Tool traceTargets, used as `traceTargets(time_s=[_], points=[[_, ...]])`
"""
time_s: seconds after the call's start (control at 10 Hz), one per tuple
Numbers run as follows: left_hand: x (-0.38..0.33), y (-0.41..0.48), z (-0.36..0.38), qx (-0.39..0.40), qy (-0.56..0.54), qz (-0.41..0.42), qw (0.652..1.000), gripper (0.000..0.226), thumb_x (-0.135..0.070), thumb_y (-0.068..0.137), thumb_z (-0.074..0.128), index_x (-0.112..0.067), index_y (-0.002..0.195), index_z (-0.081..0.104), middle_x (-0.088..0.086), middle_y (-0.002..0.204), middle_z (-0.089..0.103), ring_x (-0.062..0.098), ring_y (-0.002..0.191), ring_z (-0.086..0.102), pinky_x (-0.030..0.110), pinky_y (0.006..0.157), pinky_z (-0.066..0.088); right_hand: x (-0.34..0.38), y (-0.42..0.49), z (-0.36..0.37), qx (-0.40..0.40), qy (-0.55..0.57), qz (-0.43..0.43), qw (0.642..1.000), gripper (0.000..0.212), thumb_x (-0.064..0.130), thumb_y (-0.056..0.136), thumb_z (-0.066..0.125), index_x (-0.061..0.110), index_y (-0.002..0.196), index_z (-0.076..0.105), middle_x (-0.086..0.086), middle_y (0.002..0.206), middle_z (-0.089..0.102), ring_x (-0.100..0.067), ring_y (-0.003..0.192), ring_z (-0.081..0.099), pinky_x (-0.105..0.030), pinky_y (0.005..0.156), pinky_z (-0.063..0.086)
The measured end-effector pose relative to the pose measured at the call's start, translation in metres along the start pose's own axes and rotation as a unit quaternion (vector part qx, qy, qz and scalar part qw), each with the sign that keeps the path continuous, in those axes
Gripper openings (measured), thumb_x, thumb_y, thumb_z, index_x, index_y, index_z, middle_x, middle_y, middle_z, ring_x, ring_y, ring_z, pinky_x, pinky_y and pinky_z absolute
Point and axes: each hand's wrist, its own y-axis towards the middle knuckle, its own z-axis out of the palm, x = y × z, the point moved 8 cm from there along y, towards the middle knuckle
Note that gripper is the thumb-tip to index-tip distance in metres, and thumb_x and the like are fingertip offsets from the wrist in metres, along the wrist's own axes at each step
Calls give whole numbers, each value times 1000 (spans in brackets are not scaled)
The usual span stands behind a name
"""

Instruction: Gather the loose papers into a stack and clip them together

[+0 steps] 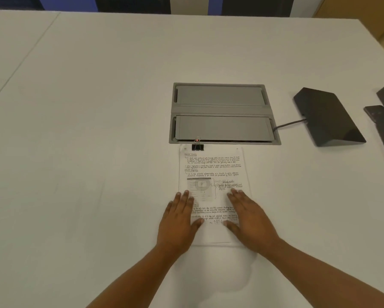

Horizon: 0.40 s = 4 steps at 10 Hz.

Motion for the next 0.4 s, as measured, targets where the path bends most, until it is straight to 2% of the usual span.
traceTargets(time_s=[0.1, 0.2, 0.3, 0.4], points=[[3, -6, 14, 22, 35, 13, 999, 79, -61, 92, 11, -20, 156, -7, -2, 166, -13, 14, 150, -18, 31, 120, -11, 2, -3, 12, 8, -4, 13, 1000, 82, 65, 89, 25, 18, 155, 17, -1, 164, 13, -18, 152, 11, -38, 122, 15], [0, -7, 11, 36, 49, 18, 998, 81, -62, 90, 8, -18, 157, -4, -2, 166, -11, 16, 152, -14, 32, 121, -10, 4, -3, 10, 11, 10, 43, 999, 86, 67, 86, 24, 16, 155, 18, -2, 164, 14, -20, 152, 9, -42, 122, 17], [3, -9, -4, 46, 78, 36, 995, 80, -62, 94, 10, -15, 158, 0, 1, 167, -6, 17, 153, -10, 35, 124, -7, 15, -9, -1, -15, 38, 64, 997, 80, 60, 90, 40, 13, 153, 25, -5, 163, 21, -22, 151, 12, -41, 121, 18], [3, -19, -31, 51, 79, 53, 994, 76, -61, 99, 16, -16, 158, 4, 1, 167, 2, 16, 154, -5, 37, 126, 1, 28, -39, -24, -33, 134, 105, 985, 65, 41, 91, 59, 15, 147, 40, -4, 155, 39, -21, 148, 26, -31, 118, 21]])
